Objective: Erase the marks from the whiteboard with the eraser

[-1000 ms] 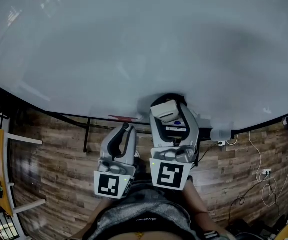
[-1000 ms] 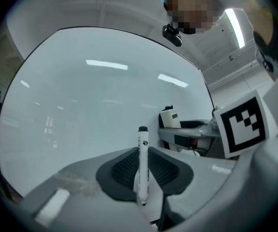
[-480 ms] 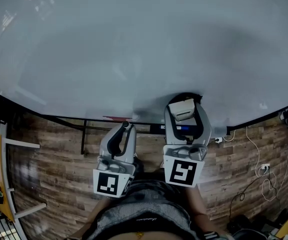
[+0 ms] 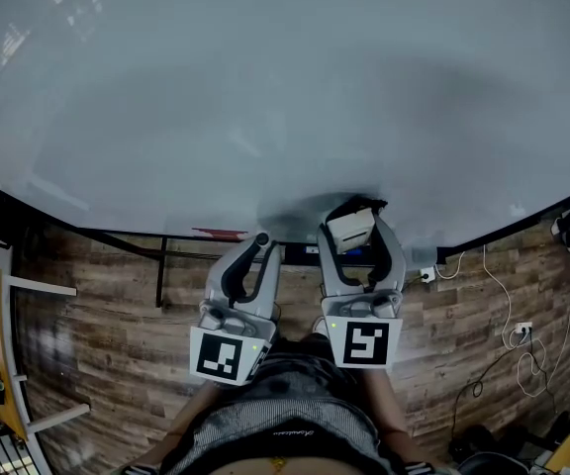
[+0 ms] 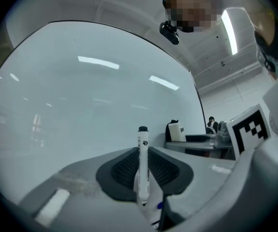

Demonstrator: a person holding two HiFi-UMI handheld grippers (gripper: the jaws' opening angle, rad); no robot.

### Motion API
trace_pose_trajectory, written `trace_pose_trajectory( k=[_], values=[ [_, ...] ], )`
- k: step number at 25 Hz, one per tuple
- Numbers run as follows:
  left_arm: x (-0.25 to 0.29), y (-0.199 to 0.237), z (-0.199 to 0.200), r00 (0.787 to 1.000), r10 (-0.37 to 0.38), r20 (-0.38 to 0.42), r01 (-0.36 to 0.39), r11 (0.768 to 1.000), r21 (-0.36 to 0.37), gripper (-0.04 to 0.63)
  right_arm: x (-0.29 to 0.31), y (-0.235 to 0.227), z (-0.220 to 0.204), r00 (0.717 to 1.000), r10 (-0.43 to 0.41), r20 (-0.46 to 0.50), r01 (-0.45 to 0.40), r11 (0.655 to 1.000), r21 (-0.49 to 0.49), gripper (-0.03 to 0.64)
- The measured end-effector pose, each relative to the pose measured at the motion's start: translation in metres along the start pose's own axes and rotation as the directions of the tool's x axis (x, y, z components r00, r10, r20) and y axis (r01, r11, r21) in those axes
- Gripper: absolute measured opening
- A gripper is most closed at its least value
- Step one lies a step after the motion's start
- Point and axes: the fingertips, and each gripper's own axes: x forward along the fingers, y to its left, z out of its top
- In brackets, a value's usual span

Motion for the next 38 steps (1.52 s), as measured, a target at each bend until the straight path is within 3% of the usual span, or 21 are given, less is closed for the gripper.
trace_pose_trajectory(
  k=[3,15,38],
  values=[
    [0.003,-0.013,-0.002,1.0,0.0,-0.011,-0.001,1.0,-0.02,0.071,-0.012,-0.004,-0.01,1.0,0.002,-0.023,-0.002,1.0,0.026,0.261],
    [0.001,-0.09,-0.001,1.0,-0.009,-0.008,0.01,0.999,0.045,0.071,-0.066,-0.029,-0.019,0.998,0.053,-0.014,-0.052,0.996,0.076,0.259],
    [0.003,-0.098,-0.002,0.998,0.067,-0.008,-0.067,0.997,0.048,0.071,-0.072,-0.028,-0.014,0.99,0.138,0.01,-0.138,0.988,0.064,0.259]
  ],
)
